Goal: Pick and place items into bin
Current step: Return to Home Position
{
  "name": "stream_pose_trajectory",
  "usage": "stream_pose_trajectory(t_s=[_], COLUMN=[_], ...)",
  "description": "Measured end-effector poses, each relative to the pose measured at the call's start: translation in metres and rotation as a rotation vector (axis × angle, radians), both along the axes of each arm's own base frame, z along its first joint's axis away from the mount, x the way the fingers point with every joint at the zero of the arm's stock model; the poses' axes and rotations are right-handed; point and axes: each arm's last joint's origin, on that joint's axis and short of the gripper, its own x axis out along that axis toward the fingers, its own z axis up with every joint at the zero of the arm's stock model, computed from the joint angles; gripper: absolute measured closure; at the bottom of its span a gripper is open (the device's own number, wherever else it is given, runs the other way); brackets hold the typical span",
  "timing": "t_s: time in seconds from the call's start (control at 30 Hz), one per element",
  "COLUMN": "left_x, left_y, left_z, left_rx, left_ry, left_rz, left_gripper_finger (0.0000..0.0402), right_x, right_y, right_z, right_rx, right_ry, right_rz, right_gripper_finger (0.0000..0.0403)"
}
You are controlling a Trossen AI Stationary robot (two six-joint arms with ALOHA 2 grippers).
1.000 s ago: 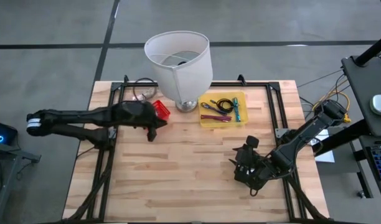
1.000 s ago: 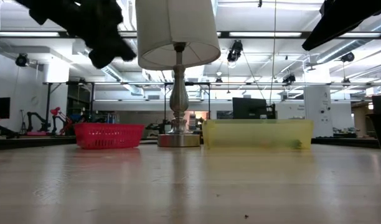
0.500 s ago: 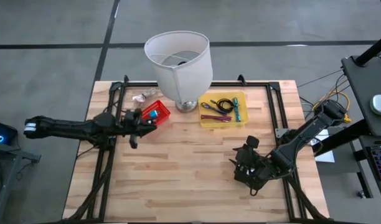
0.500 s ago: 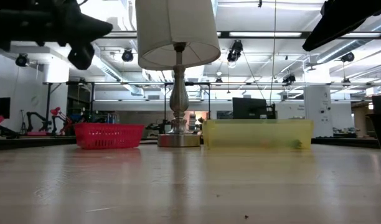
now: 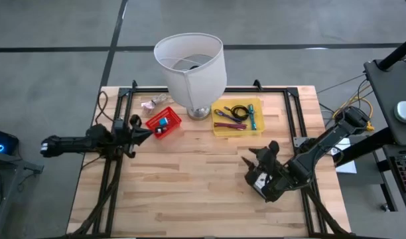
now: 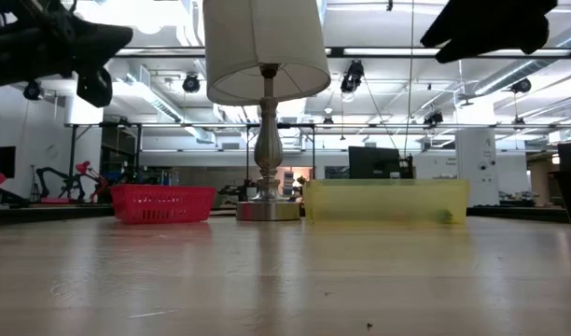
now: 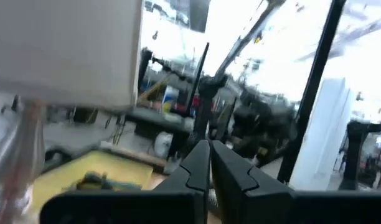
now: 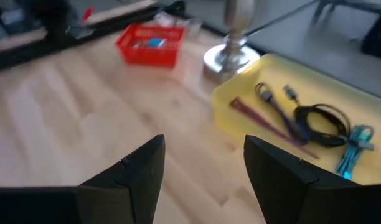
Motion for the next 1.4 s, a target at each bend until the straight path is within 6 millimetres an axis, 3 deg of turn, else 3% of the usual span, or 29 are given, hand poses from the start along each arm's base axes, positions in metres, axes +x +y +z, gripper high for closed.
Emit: stream_pose_trajectory(t_s=[0.2, 0.3, 0.43, 0.5, 0.67, 0.73, 0.87, 0.97, 1.17, 1.27, 1.4], left_x=[0.0, 0.001, 0.001, 0.001, -0.001, -0.001, -0.001, 0.0, -0.001, -0.001, 0.001], left_y=[0.001, 0.001, 0.0, 0.0, 0.001, 0.001, 0.0, 0.001, 0.001, 0.001, 0.001], left_z=[0.003, 0.001, 0.001, 0.001, 0.001, 0.0, -0.001, -0.002, -0.001, -0.002, -0.007], left_rx=[-0.001, -0.002, -0.002, -0.001, -0.002, 0.007, 0.053, 0.055, 0.055, 0.068, 0.15], left_ry=[-0.019, 0.001, -0.006, -0.004, -0.011, -0.004, 0.015, 0.019, 0.015, 0.024, 0.09], left_rz=[0.02, 0.019, 0.016, 0.015, 0.019, 0.022, 0.034, 0.036, 0.037, 0.042, 0.061], left_gripper_finger=[0.0402, 0.0402, 0.0402, 0.0402, 0.0402, 0.0402, 0.0402, 0.0402, 0.0402, 0.0402, 0.0402], right_x=[0.017, 0.036, 0.06, 0.065, 0.065, 0.062, 0.048, 0.03, -0.022, -0.051, -0.076], right_y=[-0.011, -0.01, -0.017, -0.028, -0.071, -0.09, -0.126, -0.138, -0.131, -0.122, -0.113], right_z=[-0.009, -0.012, -0.016, -0.02, -0.035, -0.039, -0.051, -0.055, -0.054, -0.064, -0.066], right_rx=[0.02, 0.1, 0.197, 0.196, 0.106, 0.098, 0.109, 0.09, 0.018, -0.006, -0.09], right_ry=[-0.029, -0.012, -0.146, -0.2, -0.295, -0.378, -0.436, -0.435, -0.519, -0.558, -0.61], right_rz=[0.002, 0.221, 0.611, 0.674, 0.638, 0.688, 0.642, 0.599, 0.542, 0.507, 0.582], right_gripper_finger=[0.0218, 0.024, 0.0283, 0.0308, 0.0382, 0.039, 0.0394, 0.0394, 0.0395, 0.0395, 0.0395])
